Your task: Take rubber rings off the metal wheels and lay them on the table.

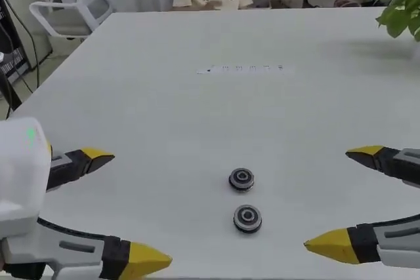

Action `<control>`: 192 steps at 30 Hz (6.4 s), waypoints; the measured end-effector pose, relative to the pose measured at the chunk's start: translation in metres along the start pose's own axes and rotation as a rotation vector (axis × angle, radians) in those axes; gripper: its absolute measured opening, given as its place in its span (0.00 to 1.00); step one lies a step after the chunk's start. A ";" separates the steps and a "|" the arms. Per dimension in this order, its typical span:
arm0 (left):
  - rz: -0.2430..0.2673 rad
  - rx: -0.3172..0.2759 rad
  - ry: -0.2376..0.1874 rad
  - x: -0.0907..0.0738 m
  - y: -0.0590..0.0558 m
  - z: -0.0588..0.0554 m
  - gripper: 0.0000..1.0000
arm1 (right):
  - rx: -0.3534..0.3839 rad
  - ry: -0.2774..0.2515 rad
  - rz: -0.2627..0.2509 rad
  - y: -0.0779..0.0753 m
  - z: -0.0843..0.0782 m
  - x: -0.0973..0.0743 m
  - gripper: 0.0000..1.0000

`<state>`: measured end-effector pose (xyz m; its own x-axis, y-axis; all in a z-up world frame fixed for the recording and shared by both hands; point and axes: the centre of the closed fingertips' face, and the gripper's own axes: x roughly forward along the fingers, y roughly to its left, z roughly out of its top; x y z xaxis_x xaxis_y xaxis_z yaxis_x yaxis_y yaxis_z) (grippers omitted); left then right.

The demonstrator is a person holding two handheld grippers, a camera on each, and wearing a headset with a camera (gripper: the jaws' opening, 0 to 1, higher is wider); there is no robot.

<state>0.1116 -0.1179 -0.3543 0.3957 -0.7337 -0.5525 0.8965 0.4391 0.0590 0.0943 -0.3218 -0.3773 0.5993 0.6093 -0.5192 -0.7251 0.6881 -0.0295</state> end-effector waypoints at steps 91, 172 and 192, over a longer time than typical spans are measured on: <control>-0.332 0.166 0.040 0.102 -0.027 0.010 0.59 | -0.045 -0.062 0.235 0.009 -0.021 0.067 0.44; -0.377 0.223 0.067 0.169 -0.050 -0.013 0.07 | -0.023 0.004 0.322 0.029 -0.047 0.118 0.28; -0.371 0.222 0.060 0.169 -0.050 -0.013 0.07 | 0.004 -0.010 0.309 0.028 -0.047 0.111 0.21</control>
<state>0.1308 -0.2568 -0.4614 0.0319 -0.7863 -0.6170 0.9995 0.0243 0.0207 0.1238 -0.2535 -0.4760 0.3542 0.7934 -0.4951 -0.8721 0.4714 0.1314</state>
